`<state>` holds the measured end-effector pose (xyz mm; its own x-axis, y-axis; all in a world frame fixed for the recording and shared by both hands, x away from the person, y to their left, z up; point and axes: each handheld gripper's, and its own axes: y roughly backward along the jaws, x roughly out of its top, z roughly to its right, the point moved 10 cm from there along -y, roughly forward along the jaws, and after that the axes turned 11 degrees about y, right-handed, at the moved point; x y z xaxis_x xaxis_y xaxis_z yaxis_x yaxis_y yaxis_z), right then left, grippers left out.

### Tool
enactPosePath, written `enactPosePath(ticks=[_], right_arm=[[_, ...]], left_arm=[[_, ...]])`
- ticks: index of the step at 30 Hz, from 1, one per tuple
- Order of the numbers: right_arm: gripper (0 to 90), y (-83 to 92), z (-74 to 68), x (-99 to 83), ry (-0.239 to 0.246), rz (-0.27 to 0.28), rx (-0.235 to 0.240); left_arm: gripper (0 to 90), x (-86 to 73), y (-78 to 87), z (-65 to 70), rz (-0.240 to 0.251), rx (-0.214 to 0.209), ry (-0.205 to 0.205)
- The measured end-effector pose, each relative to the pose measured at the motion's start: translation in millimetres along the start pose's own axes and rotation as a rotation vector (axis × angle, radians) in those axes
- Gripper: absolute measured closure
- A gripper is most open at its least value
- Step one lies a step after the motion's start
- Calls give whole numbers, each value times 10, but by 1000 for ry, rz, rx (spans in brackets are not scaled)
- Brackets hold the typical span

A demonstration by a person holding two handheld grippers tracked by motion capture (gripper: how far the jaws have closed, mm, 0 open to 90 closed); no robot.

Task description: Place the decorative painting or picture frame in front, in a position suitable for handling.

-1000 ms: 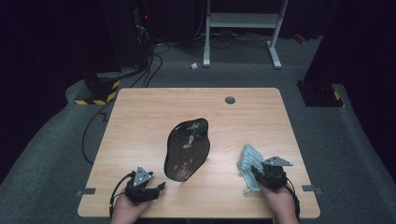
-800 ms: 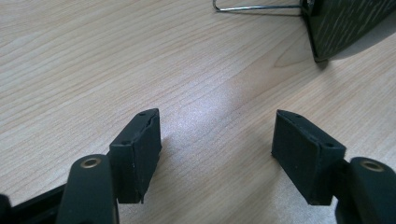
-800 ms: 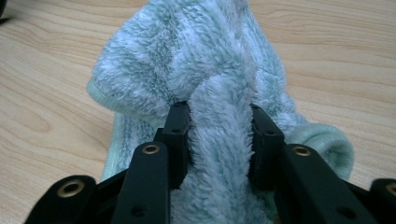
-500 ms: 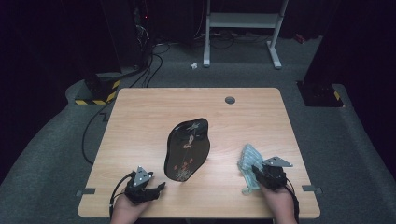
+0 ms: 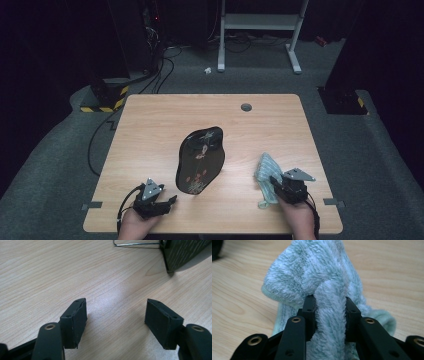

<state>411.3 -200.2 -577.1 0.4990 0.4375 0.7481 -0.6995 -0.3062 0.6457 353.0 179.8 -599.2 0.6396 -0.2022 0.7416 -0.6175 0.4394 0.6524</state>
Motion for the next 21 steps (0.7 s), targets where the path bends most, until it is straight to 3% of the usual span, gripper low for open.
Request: enactPosePath(ticks=[11,15,21], right_arm=[[691,306,-195,452,53,127,15],[691,391,-297,568,70,163,24],[690,514,-403,744,90,208,35]], left_arm=[[420,0,43,3,8,-43,31],[419,27,93,36,34,-74,47],[408,118,199,148,88,-106,24]])
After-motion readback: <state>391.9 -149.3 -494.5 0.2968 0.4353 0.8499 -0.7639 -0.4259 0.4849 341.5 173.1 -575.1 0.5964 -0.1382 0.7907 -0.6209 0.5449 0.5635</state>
